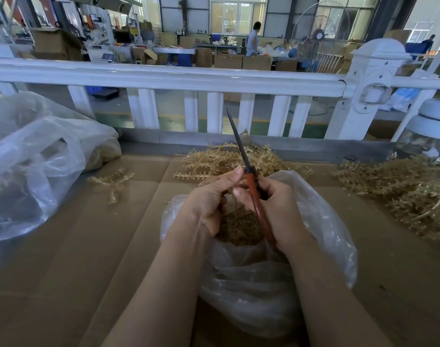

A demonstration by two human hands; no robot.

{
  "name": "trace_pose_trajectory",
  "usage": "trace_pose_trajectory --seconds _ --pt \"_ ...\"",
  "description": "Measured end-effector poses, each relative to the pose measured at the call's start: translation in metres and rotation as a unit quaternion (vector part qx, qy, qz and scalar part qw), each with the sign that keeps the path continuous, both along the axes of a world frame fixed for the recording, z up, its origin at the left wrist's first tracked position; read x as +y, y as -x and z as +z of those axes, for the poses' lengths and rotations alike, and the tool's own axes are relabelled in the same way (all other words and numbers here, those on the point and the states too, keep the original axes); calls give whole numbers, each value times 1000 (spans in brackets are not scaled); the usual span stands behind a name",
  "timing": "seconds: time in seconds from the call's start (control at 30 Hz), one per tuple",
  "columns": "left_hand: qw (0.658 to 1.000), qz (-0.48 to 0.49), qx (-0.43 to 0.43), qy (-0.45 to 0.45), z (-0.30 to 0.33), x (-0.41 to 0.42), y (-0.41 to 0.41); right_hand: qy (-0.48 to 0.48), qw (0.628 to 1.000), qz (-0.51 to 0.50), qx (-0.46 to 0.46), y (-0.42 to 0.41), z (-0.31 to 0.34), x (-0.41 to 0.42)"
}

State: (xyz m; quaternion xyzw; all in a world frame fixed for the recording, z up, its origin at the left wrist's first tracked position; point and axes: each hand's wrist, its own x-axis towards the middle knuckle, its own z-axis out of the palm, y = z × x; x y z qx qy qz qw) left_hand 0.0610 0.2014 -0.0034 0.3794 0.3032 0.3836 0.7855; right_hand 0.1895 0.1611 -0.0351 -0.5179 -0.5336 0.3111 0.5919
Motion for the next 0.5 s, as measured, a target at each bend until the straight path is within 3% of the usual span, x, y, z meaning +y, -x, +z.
trace_pose_trajectory --seconds 0.27,0.5 --pt "991 43 102 -69 -10 7 3 -19 1000 -18 0 -2 -2 1" --pt "982 111 67 -135 -13 9 4 -20 999 -17 18 -2 -1 0"
